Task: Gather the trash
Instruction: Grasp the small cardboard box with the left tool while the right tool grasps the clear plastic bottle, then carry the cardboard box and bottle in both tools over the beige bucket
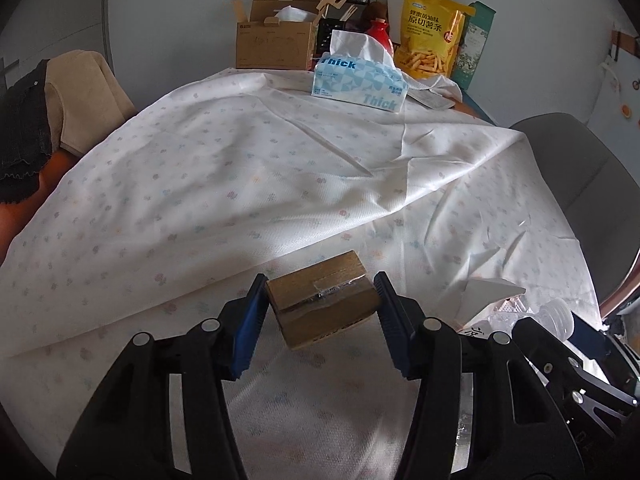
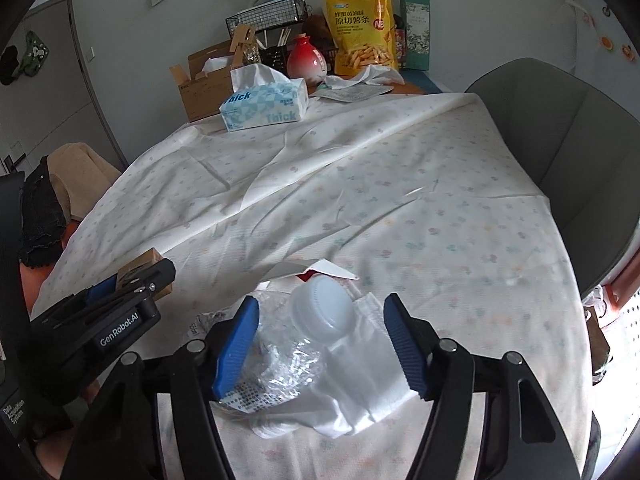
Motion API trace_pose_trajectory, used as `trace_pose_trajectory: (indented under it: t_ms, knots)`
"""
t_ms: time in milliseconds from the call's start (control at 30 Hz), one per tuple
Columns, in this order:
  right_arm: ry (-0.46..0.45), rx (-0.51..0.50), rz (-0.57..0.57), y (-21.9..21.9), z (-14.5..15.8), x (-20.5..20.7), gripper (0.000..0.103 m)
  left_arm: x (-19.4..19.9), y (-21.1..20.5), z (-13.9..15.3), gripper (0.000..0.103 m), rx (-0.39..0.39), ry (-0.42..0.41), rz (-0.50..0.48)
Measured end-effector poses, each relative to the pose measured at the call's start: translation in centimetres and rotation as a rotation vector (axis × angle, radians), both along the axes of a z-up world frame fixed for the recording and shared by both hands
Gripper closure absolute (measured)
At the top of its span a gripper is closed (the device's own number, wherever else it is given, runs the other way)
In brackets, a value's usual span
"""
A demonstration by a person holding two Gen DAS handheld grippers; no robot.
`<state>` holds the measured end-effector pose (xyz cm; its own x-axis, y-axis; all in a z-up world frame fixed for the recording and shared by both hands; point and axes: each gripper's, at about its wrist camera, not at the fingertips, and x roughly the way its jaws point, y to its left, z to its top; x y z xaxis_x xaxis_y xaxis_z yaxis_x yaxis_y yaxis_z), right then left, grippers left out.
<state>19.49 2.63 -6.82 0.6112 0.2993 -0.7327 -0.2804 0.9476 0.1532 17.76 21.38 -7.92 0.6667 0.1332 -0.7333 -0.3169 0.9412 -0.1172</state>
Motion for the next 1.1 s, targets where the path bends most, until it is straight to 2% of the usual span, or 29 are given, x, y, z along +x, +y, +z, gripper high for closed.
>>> trace_pose_trajectory:
  t_ms: [33,500,867,1100]
  knots:
    - [0.004,0.018,0.009,0.1,0.0,0.0,0.057,0.0,0.0,0.0,0.049,0.002,-0.002,-0.001]
    - [-0.11,0.063,-0.024,-3.1,3.6,-2.6,0.07,-0.9,-3.3,2.8,0.049,0.03,-0.056,-0.051]
    - [-0.184,0.1,-0.066,-7.4,6.6,-4.9,0.07,-1.8,-7.5,5.5,0.049,0.076,-0.099,-0.099]
    - [-0.248,0.07,-0.11,-9.8,8.0,-6.2,0.07,-2.1,-10.7,6.9,0.049,0.097,-0.123,-0.138]
